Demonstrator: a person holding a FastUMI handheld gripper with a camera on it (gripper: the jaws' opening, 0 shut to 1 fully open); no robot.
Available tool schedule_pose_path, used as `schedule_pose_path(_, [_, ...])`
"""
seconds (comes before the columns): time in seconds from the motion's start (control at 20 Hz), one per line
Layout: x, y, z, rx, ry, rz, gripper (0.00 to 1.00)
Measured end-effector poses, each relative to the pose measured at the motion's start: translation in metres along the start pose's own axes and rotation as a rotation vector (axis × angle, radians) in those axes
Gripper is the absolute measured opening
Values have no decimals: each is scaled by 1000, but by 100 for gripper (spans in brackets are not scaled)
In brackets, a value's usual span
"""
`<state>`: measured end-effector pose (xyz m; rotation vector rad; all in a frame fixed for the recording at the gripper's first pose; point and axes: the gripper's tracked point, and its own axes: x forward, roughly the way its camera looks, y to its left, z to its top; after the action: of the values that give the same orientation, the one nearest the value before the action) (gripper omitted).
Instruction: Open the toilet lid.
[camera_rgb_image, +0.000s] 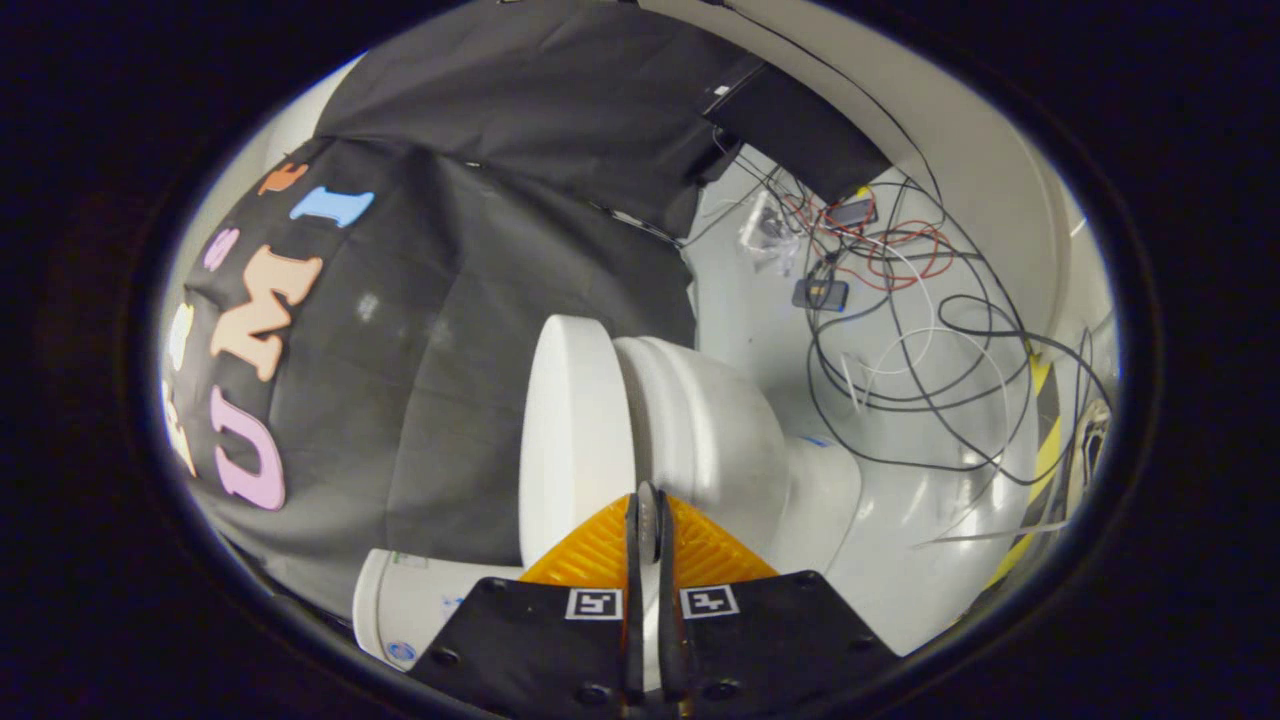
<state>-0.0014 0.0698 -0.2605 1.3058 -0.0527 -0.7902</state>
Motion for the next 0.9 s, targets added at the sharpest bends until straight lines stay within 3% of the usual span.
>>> schedule_pose_path(0.25, [-21, 48, 5, -133, -62, 69, 7])
schedule_pose_path(0.5, [-43, 132, -14, -354, -47, 242, 7])
schedule_pose_path(0.9, [-67, 195, -49, -598, -58, 346, 9])
